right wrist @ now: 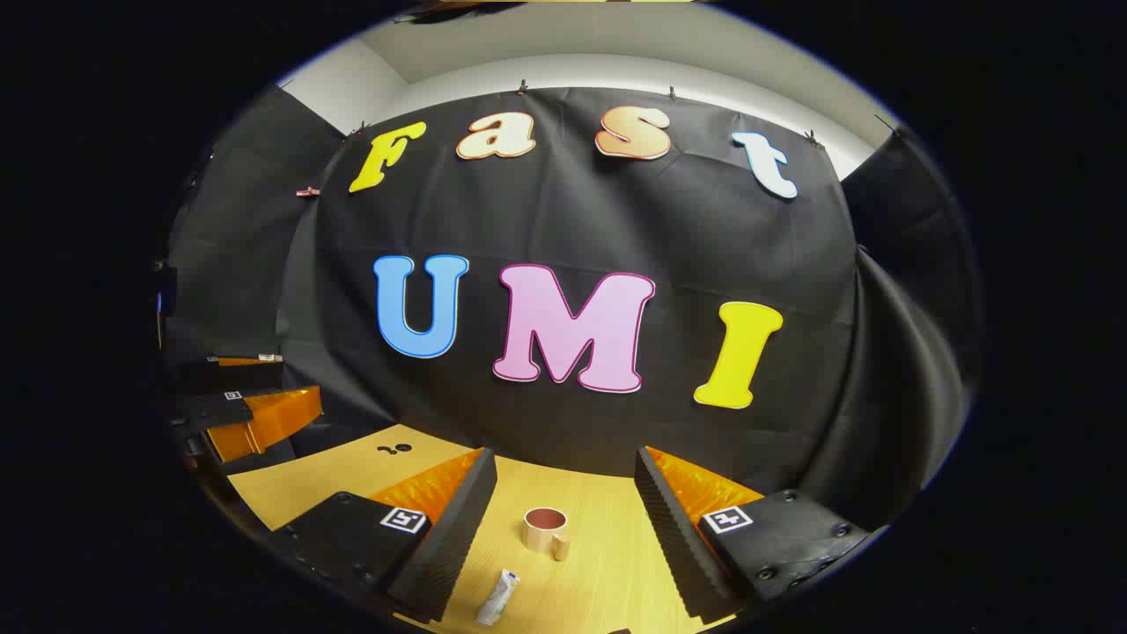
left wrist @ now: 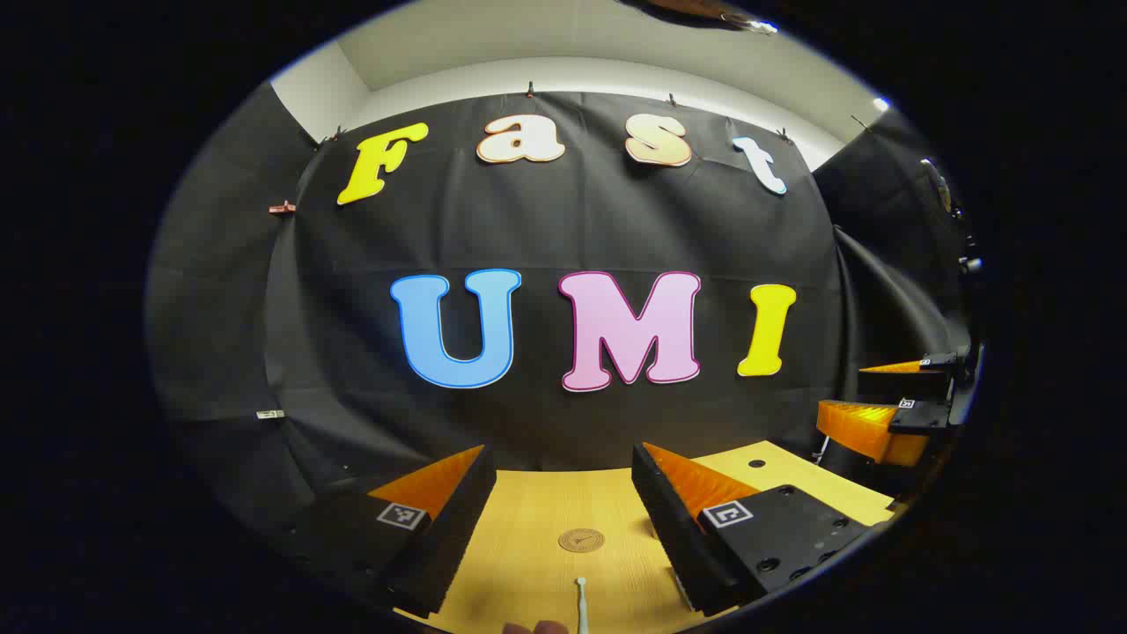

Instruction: Put the toothbrush and toothpaste on the desktop into the cup, then pick up the cup and place it on the coaster on the desktop.

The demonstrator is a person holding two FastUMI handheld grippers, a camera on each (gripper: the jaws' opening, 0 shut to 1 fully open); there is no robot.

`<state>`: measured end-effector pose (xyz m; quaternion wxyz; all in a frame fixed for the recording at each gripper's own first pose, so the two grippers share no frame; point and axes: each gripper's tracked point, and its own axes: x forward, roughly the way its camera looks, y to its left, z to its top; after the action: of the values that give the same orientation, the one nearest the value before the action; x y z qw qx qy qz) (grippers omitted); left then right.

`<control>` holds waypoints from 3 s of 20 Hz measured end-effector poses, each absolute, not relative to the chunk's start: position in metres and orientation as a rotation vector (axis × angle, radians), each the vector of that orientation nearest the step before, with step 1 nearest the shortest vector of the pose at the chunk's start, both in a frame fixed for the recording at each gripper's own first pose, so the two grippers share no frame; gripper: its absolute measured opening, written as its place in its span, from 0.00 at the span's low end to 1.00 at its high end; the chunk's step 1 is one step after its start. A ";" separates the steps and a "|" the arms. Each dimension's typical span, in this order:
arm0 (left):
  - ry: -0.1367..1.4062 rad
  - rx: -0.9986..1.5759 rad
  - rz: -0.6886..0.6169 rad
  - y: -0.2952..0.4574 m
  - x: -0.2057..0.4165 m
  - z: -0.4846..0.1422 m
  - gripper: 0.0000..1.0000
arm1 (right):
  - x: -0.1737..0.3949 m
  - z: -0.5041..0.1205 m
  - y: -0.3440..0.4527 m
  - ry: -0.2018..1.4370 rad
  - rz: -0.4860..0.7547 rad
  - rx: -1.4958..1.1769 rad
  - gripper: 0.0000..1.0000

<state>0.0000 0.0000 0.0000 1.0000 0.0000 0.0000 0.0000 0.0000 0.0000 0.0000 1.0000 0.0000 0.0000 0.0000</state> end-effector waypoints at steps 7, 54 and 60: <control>0.022 -0.008 -0.002 0.009 0.006 -0.012 0.98 | 0.000 0.000 0.000 0.000 0.000 0.000 0.97; 0.313 -0.040 0.065 0.053 0.030 -0.149 0.98 | 0.065 -0.389 0.083 1.085 0.111 0.220 0.34; 0.357 -0.054 0.053 0.039 0.035 -0.168 0.98 | 0.057 -0.385 0.093 1.100 0.226 0.298 0.13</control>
<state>0.0348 0.0390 -0.1680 0.9834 -0.0271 0.1776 0.0265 0.0567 0.0933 -0.3854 0.8360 0.1406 0.5195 0.1067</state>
